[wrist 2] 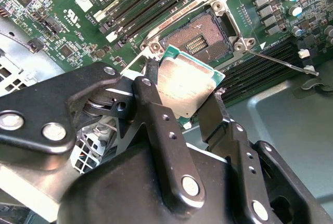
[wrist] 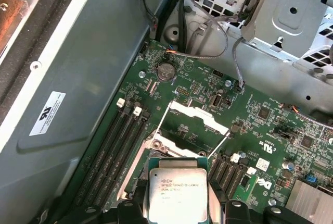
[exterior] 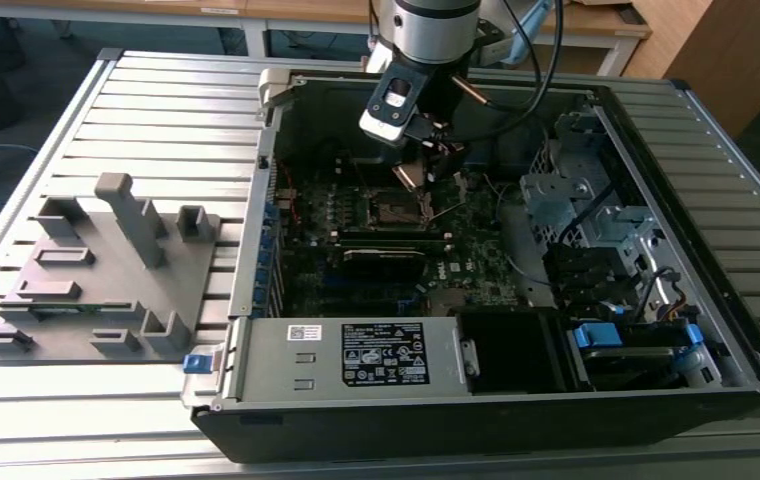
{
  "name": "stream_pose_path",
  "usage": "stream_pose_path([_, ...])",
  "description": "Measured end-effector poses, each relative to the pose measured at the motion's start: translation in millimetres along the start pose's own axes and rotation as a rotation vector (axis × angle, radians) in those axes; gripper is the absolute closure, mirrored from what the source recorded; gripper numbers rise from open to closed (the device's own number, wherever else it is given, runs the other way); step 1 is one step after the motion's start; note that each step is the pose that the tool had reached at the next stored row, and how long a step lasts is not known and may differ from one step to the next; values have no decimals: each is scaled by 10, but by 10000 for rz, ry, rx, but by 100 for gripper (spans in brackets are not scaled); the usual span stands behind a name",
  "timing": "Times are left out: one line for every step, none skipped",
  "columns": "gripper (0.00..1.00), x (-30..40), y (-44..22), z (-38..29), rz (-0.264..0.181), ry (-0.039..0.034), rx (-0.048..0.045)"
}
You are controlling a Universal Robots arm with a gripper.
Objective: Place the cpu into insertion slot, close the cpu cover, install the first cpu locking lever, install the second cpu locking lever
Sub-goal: 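Place the cpu into insertion slot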
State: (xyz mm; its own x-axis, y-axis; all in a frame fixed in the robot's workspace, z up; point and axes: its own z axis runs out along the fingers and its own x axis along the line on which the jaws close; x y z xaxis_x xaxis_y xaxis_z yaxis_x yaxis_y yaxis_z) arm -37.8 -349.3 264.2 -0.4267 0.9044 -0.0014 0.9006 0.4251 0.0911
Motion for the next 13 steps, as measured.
stream_pose_path([46, 0, 0, 0, 0, 0, 0])
stream_pose_path([46, 0, 0, 0, 0, 0, 0])
stream_pose_path([46, 0, 0, 0, 0, 0, 0])
stream_pose_path([46, 0, 0, 0, 8, 0, 0])
stream_pose_path([46, 0, 0, 0, 49, -5, 0])
stream_pose_path([46, 0, 0, 0, 142, -14, 1])
stream_pose_path([46, 0, 0, 1, 290, -26, 0])
stream_pose_path([46, 0, 0, 1, 450, -41, 1])
stream_pose_path([46, 0, 0, 2, 611, -56, 1])
stream_pose_path([46, 0, -1, 2, 778, -71, 1])
stream_pose_path([46, 0, 0, 3, 963, -88, 1])
stream_pose_path([46, 0, 0, 4, 1143, -104, 1])
stream_pose_path([46, 0, -1, 4, 1322, -121, 1])
